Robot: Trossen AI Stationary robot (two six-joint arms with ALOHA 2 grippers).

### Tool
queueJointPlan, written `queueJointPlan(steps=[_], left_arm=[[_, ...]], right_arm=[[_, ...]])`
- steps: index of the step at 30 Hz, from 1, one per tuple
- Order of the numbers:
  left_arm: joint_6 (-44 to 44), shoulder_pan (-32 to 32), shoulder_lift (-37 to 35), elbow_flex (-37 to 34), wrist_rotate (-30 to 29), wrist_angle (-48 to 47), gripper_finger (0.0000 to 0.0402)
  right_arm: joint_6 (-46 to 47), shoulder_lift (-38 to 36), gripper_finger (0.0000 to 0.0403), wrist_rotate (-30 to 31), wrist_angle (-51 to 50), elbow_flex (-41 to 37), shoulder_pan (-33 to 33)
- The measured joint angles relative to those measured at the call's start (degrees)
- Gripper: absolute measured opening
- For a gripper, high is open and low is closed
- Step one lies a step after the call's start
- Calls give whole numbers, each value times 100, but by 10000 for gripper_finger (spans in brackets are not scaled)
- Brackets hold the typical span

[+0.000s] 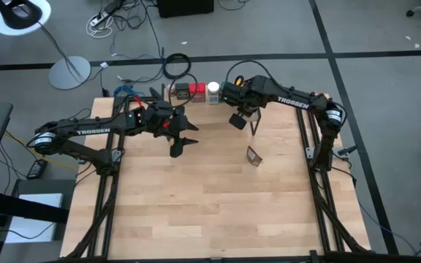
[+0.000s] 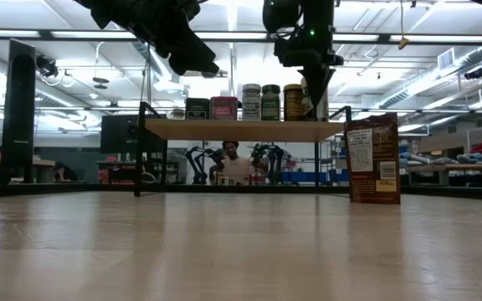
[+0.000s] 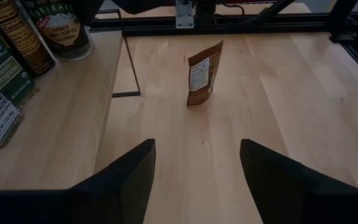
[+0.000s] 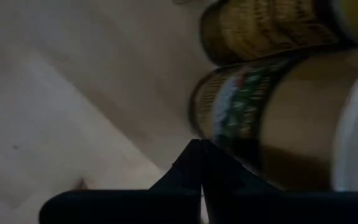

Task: Shelf spices
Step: Put the brown seasoning bottle on the shelf

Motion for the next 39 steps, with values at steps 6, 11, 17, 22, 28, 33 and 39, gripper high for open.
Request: queueJointPlan(steps=[6, 11, 17, 22, 28, 33, 39], left_arm=[[-1, 0, 0, 0, 0, -6, 239], [-1, 0, 0, 0, 0, -20, 239], [6, 0, 0, 0, 0, -24, 239], [8, 0, 0, 0, 0, -22, 239], [12, 0, 0, 0, 0, -23, 239], [17, 0, 0, 0, 0, -21, 239], [23, 0, 0, 0, 0, -24, 239]], right_arm=[[2, 0, 0, 24, -2, 0, -185], [-27, 0, 0, 35, 1, 0, -300], [-134, 0, 0, 41, 82, 0, -392], [-243, 0, 0, 53, 160, 0, -490], [-308, 0, 0, 53, 211, 0, -614], [-381, 0, 0, 53, 239, 0, -702], [-440, 0, 0, 52, 239, 2, -755]])
